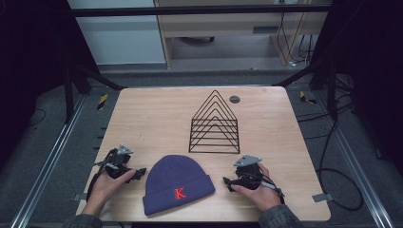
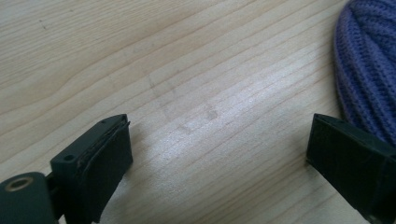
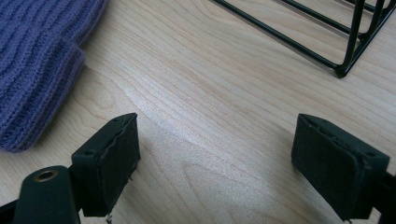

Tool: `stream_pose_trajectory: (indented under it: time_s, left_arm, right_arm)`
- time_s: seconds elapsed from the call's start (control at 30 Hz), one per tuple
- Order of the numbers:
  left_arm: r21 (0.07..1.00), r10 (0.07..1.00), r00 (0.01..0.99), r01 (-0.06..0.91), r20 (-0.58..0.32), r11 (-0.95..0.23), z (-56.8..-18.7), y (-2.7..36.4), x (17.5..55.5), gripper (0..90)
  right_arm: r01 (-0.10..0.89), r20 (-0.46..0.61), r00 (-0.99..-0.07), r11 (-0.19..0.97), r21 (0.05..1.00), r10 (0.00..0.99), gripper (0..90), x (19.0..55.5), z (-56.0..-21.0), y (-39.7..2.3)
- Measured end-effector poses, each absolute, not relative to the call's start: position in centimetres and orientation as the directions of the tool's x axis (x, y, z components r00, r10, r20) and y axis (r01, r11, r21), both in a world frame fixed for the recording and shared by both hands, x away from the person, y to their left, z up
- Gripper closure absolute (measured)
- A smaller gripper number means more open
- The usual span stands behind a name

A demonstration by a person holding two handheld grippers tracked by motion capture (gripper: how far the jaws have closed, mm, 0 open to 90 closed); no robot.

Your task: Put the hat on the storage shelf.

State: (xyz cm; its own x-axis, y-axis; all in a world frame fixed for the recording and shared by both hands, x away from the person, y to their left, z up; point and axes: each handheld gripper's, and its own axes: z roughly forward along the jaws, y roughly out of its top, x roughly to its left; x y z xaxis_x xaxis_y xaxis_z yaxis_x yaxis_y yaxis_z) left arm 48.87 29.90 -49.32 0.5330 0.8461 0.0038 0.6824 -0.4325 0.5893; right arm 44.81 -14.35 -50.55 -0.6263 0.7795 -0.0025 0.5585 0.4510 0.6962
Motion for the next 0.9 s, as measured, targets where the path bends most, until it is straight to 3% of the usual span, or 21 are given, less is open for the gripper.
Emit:
stream_pose_trajectory:
  time_s: [0.4,0.53,0.9]
  left_arm:
    - [0.68,0.833,0.55,0.634,-0.063,-0.367,-47.1,29.7,48.2,11.4]
    - [0.672,0.811,0.582,0.624,-0.058,-0.399,-46.4,28.4,47.8,17.9]
    - [0.587,0.757,0.654,0.618,-0.014,-0.523,-46.3,23.1,49.6,30.4]
  right_arm:
    - [0.555,0.004,-0.642,0.462,0.691,0.766,17.8,44.8,-49.4,-13.7]
    - [0.543,0.014,-0.658,0.462,0.701,0.752,15.6,44.7,-49.2,-13.5]
    - [0.519,0.007,-0.683,0.479,0.708,0.73,25.7,44.4,-48.8,-13.3]
